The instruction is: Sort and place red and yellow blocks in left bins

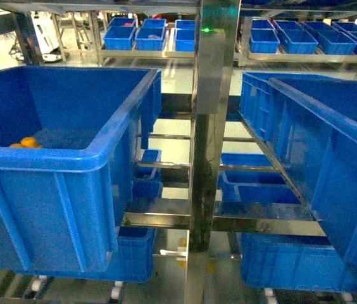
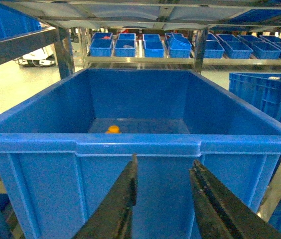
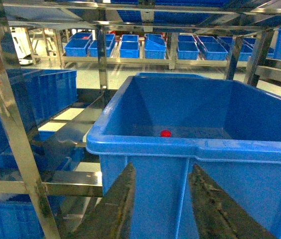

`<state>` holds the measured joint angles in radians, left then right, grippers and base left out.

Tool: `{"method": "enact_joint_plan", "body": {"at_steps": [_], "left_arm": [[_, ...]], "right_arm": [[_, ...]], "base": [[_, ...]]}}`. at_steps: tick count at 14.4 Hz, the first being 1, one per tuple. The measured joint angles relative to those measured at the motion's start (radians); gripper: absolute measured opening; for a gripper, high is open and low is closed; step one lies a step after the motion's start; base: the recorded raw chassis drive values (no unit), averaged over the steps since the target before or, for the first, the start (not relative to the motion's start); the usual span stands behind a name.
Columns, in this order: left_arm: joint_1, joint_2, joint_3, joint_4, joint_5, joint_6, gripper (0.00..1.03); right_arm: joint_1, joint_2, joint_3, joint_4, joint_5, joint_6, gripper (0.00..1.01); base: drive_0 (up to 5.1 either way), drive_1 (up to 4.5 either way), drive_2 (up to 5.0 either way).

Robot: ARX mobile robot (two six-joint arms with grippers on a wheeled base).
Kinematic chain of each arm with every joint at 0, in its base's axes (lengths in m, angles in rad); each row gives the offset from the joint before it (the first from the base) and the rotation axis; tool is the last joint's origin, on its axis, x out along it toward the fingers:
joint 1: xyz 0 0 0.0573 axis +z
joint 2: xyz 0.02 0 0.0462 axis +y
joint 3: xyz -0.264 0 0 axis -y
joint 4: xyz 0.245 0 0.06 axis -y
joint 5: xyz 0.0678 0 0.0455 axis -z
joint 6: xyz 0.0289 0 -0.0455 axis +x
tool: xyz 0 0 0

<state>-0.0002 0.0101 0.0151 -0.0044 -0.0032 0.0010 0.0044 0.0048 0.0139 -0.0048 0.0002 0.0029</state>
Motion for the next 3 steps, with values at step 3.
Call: {"method": "enact_joint_plan", "body": {"at_steps": [3], "left_arm": [[0.000,0.000,0.000,-0.001,0.002,0.000,0.53]], "right_arm": [[0.000,0.000,0.000,0.000,0.000,0.000,0.53]], "base": [[0.0,0.00,0.0]]}}
